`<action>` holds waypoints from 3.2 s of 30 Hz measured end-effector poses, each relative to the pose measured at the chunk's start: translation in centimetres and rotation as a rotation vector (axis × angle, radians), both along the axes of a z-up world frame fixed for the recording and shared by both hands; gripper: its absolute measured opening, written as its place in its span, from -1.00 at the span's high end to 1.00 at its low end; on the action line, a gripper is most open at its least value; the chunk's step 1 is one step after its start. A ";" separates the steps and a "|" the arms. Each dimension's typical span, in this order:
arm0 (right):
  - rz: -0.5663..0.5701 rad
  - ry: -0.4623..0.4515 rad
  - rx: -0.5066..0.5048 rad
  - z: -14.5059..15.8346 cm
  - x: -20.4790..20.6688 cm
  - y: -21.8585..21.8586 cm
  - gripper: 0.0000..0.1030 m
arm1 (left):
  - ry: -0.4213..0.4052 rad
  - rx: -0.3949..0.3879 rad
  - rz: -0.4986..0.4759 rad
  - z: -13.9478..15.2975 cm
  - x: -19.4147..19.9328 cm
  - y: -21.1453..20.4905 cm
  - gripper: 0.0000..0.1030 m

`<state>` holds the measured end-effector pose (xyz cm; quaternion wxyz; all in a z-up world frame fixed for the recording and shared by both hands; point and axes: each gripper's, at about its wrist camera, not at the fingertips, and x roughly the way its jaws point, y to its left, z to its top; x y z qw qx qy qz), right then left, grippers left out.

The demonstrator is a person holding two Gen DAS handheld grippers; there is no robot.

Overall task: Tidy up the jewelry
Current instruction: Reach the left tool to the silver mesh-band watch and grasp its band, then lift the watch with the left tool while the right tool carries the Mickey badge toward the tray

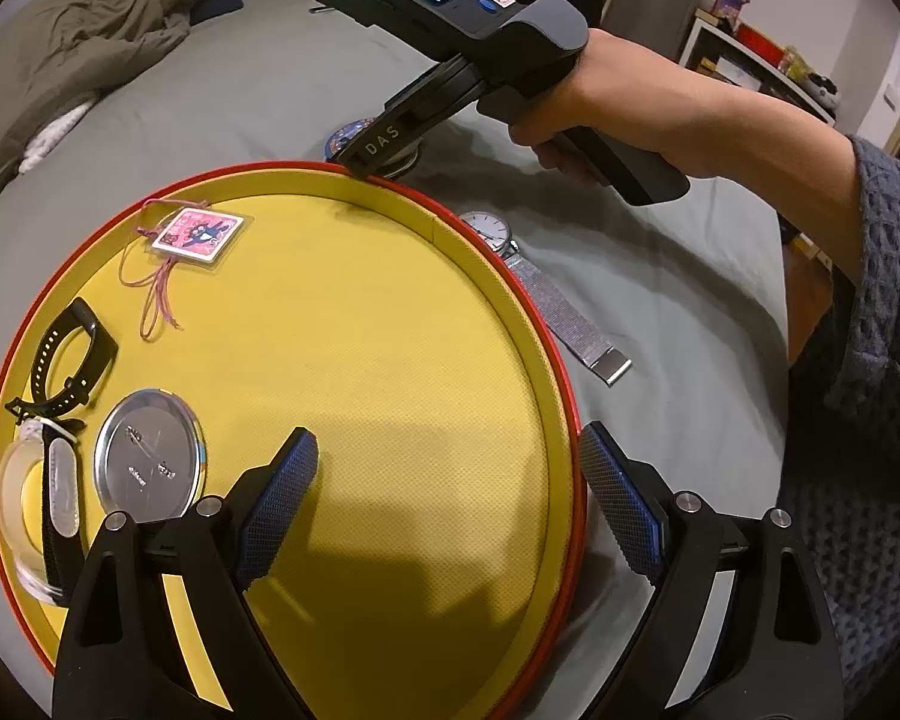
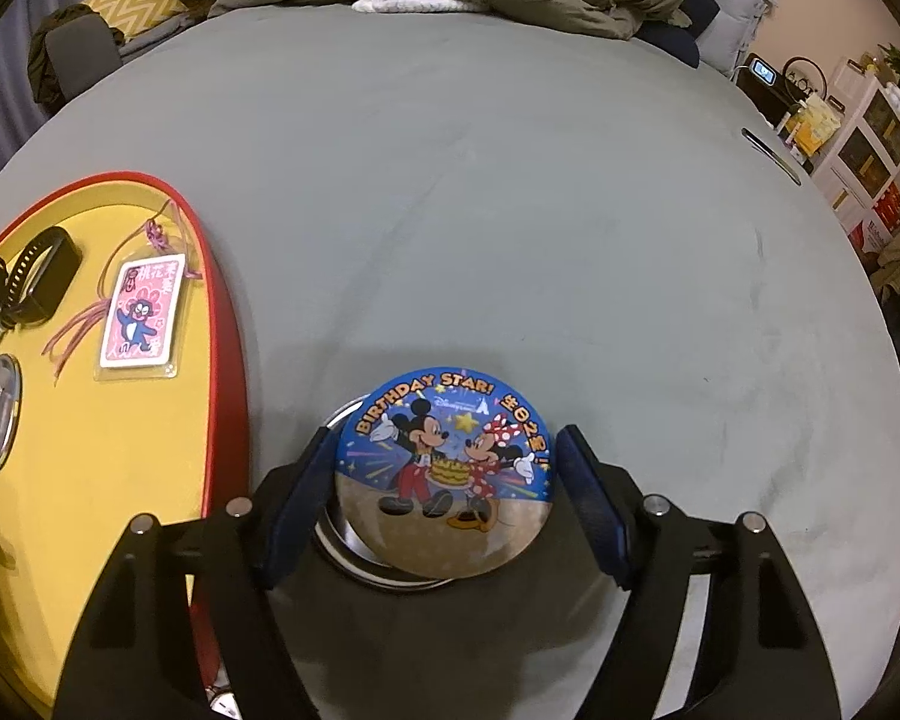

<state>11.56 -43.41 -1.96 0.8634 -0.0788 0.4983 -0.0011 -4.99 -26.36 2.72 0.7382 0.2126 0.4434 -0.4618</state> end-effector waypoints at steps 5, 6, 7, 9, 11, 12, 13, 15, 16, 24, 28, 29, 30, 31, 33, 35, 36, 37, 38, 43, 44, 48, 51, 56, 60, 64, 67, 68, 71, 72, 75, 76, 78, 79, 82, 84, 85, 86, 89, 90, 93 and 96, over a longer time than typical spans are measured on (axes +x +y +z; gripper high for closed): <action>-0.022 -0.021 0.025 0.6 -0.6 -0.7 -0.36 | 0.002 -0.005 -0.003 0.0 0.0 -0.1 -0.68; -0.027 -0.027 0.036 0.8 -0.6 -1.0 -0.36 | 0.002 -0.006 -0.003 0.0 0.1 -0.1 -0.68; -0.029 -0.035 0.045 1.1 -0.6 -1.2 -0.36 | 0.003 -0.008 -0.004 0.0 0.1 -0.1 -0.68; -0.032 -0.051 0.057 1.8 -0.9 -1.4 -0.36 | 0.003 -0.008 -0.003 0.0 0.1 0.0 -0.68; -0.028 -0.071 0.075 2.7 -1.1 -1.4 -0.36 | 0.001 -0.010 -0.001 0.1 0.2 0.0 -0.68; -0.025 -0.080 0.084 3.1 -1.1 -1.4 -0.36 | 0.002 -0.012 0.001 0.1 0.3 0.1 -0.68; -0.023 -0.087 0.089 3.4 -1.2 -1.4 -0.36 | 0.005 -0.017 0.005 0.2 0.4 0.1 -0.68; -0.012 -0.102 0.103 4.2 -1.4 -1.2 -0.36 | 0.007 -0.030 0.012 0.4 0.5 0.2 -0.68; -0.006 -0.107 0.108 4.6 -1.6 -1.0 -0.36 | 0.012 -0.039 0.015 0.5 0.6 0.1 -0.68; 0.029 -0.122 0.120 5.5 -2.9 -0.8 -0.36 | 0.055 -0.071 -0.015 0.8 -1.0 -1.0 -0.68; 0.030 -0.129 0.129 5.8 -3.3 -1.1 -0.36 | 0.064 -0.097 -0.047 1.7 -2.8 -2.6 -0.68; 0.032 -0.133 0.134 6.0 -3.3 -1.3 -0.36 | 0.067 -0.101 -0.057 1.8 -3.3 -3.3 -0.68; 0.034 -0.137 0.137 6.1 -3.4 -1.4 -0.36 | 0.069 -0.104 -0.067 1.9 -3.8 -3.9 -0.68; 0.037 -0.139 0.138 6.2 -3.5 -1.4 -0.36 | 0.071 -0.105 -0.073 1.9 -4.1 -4.4 -0.68; 0.044 -0.146 0.138 6.3 -4.0 -1.5 -0.36 | 0.078 -0.101 -0.078 1.6 -4.6 -5.8 -0.68; 0.043 -0.155 0.142 6.6 -4.5 -1.9 -0.36 | 0.097 -0.108 -0.072 1.4 -4.7 -6.8 -0.68; 0.041 -0.159 0.147 6.8 -4.7 -2.1 -0.36 | 0.123 -0.118 -0.065 1.1 -4.7 -7.5 -0.68; 0.038 -0.167 0.155 7.0 -4.9 -2.4 -0.36 | 0.139 -0.124 -0.062 0.9 -4.7 -7.6 -0.68; 0.035 -0.175 0.162 7.3 -5.2 -2.7 -0.36 | 0.161 -0.127 -0.054 0.6 -4.6 -8.0 -0.68; 0.024 -0.204 0.192 8.1 -6.1 -3.9 -0.36 | 0.196 -0.079 0.004 -1.4 -3.7 -9.6 -0.68; 0.021 -0.208 0.198 8.2 -6.3 -4.1 -0.36 | 0.180 -0.074 0.008 -1.4 -3.8 -9.8 -0.68; 0.021 -0.218 0.209 8.2 -6.8 -4.5 -0.36 | 0.167 -0.055 0.048 -1.4 -3.6 -10.1 -0.68; 0.023 -0.223 0.213 8.3 -7.2 -4.8 -0.36 | 0.177 -0.059 0.057 -1.2 -3.2 -10.1 -0.64; 0.015 -0.228 0.225 8.2 -8.0 -5.3 -0.36 | 0.171 -0.058 0.136 -1.0 -0.5 -10.0 -0.35; 0.011 -0.237 0.232 8.3 -8.6 -5.9 -0.36 | 0.153 -0.033 0.162 -1.0 1.4 -9.6 -0.21; 0.003 -0.245 0.238 8.5 -8.7 -6.3 -0.36 | 0.100 0.023 0.156 -1.5 2.2 -9.7 -0.25; 0.000 -0.249 0.242 8.7 -8.7 -6.3 -0.36 | 0.011 0.097 0.130 -2.1 1.6 -10.8 -0.29; 0.002 -0.249 0.242 8.7 -8.7 -6.2 -0.36 | -0.005 0.106 0.129 -2.2 1.5 -11.0 -0.29; 0.010 -0.246 0.240 8.6 -8.8 -6.1 -0.36 | -0.026 0.107 0.128 -2.4 1.5 -11.1 -0.14; 0.013 -0.244 0.237 8.5 -8.8 -6.0 -0.36 | 0.007 0.097 0.136 -2.6 1.9 -10.9 -0.03; 0.015 -0.239 0.235 8.5 -8.6 -6.2 -0.36 | 0.008 0.080 0.169 -2.7 2.3 -11.0 0.33; 0.014 -0.239 0.234 8.5 -8.5 -6.2 -0.36 | 0.013 0.074 0.177 -2.5 2.5 -10.8 0.40; 0.013 -0.239 0.234 8.6 -8.4 -6.2 -0.36 | 0.026 0.059 0.175 -2.5 2.8 -10.6 0.46; 0.012 -0.240 0.235 8.6 -8.4 -6.2 -0.36 | 0.030 0.054 0.176 -2.5 3.0 -10.5 0.48; 0.012 -0.240 0.235 8.6 -8.3 -6.2 -0.36 | 0.030 0.047 0.178 -2.5 3.2 -10.1 0.52; 0.013 -0.239 0.235 8.6 -8.3 -6.2 -0.36 | 0.029 0.042 0.181 -2.4 3.5 -10.3 0.61; 0.014 -0.239 0.235 8.6 -8.3 -6.1 -0.36 | 0.024 0.040 0.181 -2.6 3.2 -10.3 0.60; 0.015 -0.238 0.234 8.6 -8.2 -6.1 -0.36 | 0.023 0.037 0.180 -2.6 2.9 -10.3 0.61; 0.019 -0.236 0.231 8.6 -8.1 -6.2 -0.36 | 0.015 0.034 0.177 -2.4 2.4 -10.1 0.61; 0.019 -0.237 0.231 8.6 -8.1 -6.1 -0.36 | 0.010 0.032 0.177 -2.3 2.4 -10.0 0.61; 0.019 -0.239 0.233 8.6 -8.1 -6.1 -0.36 | -0.005 0.024 0.179 -2.0 2.3 -9.8 0.61; 0.020 -0.244 0.235 8.7 -8.0 -6.2 -0.36 | -0.015 0.014 0.179 -1.2 2.1 -9.8 0.61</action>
